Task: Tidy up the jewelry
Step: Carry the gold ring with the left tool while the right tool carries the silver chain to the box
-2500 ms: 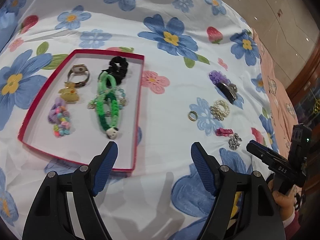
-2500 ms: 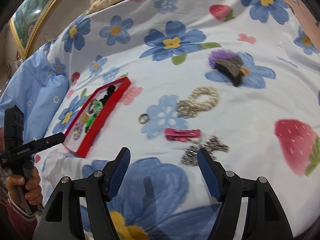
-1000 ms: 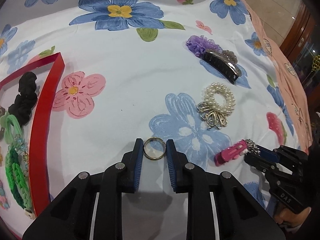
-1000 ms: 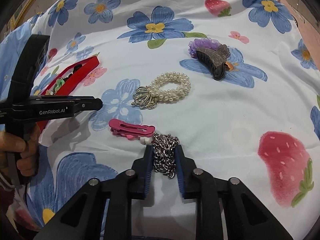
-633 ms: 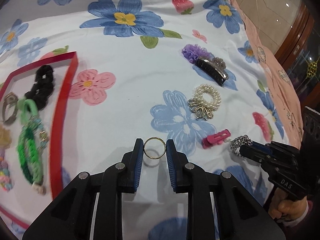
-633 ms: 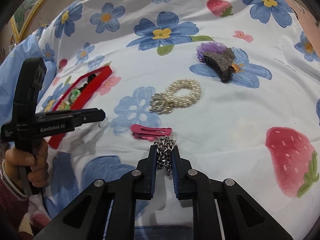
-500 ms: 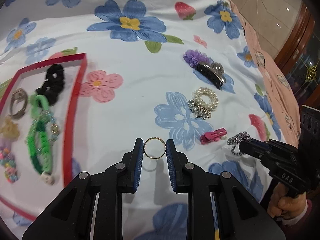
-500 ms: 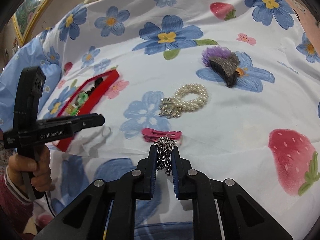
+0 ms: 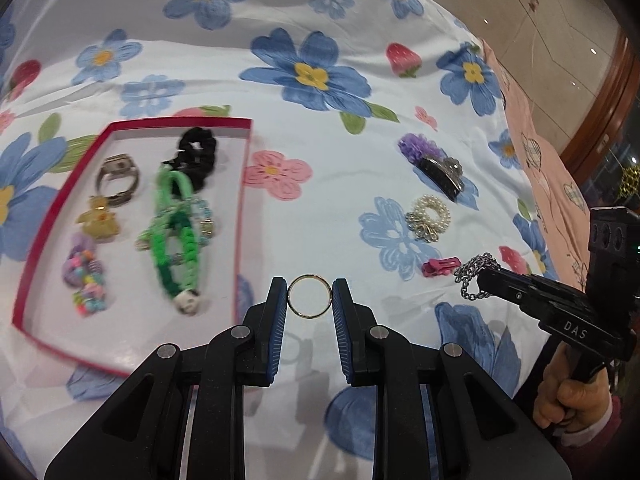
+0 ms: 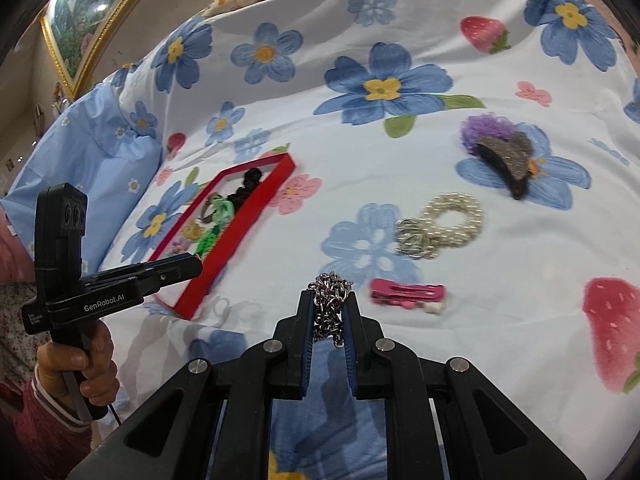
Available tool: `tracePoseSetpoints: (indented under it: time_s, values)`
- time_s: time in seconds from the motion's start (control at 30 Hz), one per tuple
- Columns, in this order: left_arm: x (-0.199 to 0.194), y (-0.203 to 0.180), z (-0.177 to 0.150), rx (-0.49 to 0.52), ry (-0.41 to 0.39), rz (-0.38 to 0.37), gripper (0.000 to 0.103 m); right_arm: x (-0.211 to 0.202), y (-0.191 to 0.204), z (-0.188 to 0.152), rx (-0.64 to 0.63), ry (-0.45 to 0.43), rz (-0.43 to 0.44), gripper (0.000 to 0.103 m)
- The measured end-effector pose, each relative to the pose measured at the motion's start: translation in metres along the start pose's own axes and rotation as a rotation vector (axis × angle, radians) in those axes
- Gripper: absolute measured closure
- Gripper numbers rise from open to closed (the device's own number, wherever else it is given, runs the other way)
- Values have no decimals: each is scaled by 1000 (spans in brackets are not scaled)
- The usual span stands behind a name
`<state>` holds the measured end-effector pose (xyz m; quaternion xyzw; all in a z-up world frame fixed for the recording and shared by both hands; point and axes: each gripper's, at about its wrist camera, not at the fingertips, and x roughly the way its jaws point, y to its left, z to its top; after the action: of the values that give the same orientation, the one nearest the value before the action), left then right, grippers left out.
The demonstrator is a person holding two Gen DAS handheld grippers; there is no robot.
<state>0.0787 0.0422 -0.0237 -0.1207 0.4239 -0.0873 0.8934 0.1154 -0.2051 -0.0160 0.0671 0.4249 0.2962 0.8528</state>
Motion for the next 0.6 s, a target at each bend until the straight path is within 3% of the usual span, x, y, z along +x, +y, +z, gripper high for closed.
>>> tracePoseSetpoints:
  time_s: [0.6]
  values:
    - [-56,85,-31,-153,-59,123,82,30,67,8,-98,44,111,90]
